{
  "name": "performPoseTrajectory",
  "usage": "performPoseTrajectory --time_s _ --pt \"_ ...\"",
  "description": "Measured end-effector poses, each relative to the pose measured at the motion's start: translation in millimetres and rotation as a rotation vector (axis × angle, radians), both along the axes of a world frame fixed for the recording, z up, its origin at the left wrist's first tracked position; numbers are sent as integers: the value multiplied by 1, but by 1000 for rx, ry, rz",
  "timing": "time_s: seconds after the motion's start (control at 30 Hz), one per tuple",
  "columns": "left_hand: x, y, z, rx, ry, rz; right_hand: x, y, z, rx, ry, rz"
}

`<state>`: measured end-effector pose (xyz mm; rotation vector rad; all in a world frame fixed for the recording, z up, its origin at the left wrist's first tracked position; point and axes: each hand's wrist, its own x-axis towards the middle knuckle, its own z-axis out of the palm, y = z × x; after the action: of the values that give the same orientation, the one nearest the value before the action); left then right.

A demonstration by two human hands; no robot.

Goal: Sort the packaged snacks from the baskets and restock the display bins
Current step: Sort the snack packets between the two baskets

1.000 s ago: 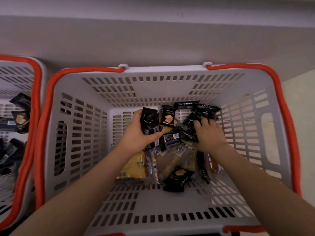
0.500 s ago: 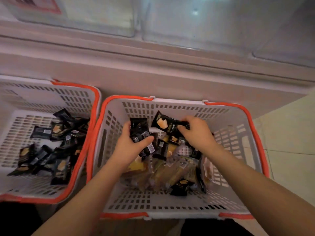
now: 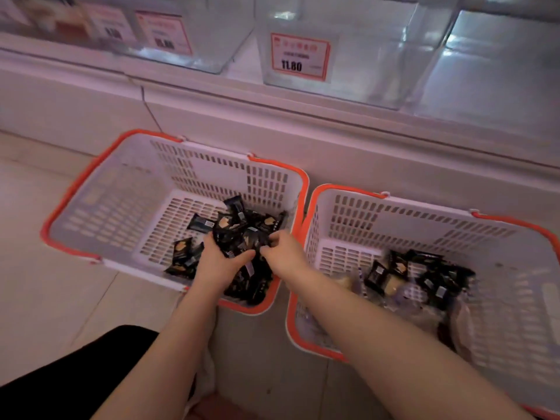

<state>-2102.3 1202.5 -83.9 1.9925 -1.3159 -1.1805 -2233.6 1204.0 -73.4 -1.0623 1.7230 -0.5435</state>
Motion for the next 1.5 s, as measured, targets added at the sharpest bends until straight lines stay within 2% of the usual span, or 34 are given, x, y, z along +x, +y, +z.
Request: performPoseTrajectory --time_s 0.13,0.23,0.27,0.33,0.4,0.53,0.63,0.7,0.8,0.87,0.97,1.07,1.13,1.27,1.33,1.43,1.5 --pt "6 6 -18 66 -137 -156 7 15 -4 -16 40 105" --pt "-1 16 -26 121 -387 -510 -12 28 -5 -62 -69 62" --pt "-4 17 -26 132 -448 -572 -22 32 -6 -60 -110 14" --pt "-9 17 -24 110 -522 -587 -46 42 -9 -54 -121 -57" --pt "-19 16 -15 -43 -567 -586 -73 51 -12 -24 -89 -89" --pt "-68 22 13 -408 -396 -706 -136 67 -9 9 71 16" --pt "-122 41 17 -521 -252 -934 -194 77 -1 41 237 187" --pt "-158 58 5 -485 -204 -1115 -233 88 1 96 342 275" --pt "-208 80 -23 -360 -262 -1419 -284 108 -3 190 482 429" --pt "-235 90 -43 -236 -305 -1555 -310 122 -12 252 508 511" --pt "-264 99 -74 -57 -372 -1654 -330 142 -38 260 502 638" --pt "-283 104 -100 90 -398 -1658 -332 157 -73 245 470 741" --pt "-294 108 -112 146 -417 -1649 -333 163 -93 188 519 741" --pt "-314 114 -126 139 -473 -1679 -356 164 -122 133 704 738" --pt "-320 111 -127 116 -475 -1740 -371 163 -128 143 700 814" --pt "-320 104 -129 -30 -538 -1872 -385 163 -134 68 699 954" --pt "-318 101 -131 -113 -533 -1855 -388 163 -136 56 707 1028"
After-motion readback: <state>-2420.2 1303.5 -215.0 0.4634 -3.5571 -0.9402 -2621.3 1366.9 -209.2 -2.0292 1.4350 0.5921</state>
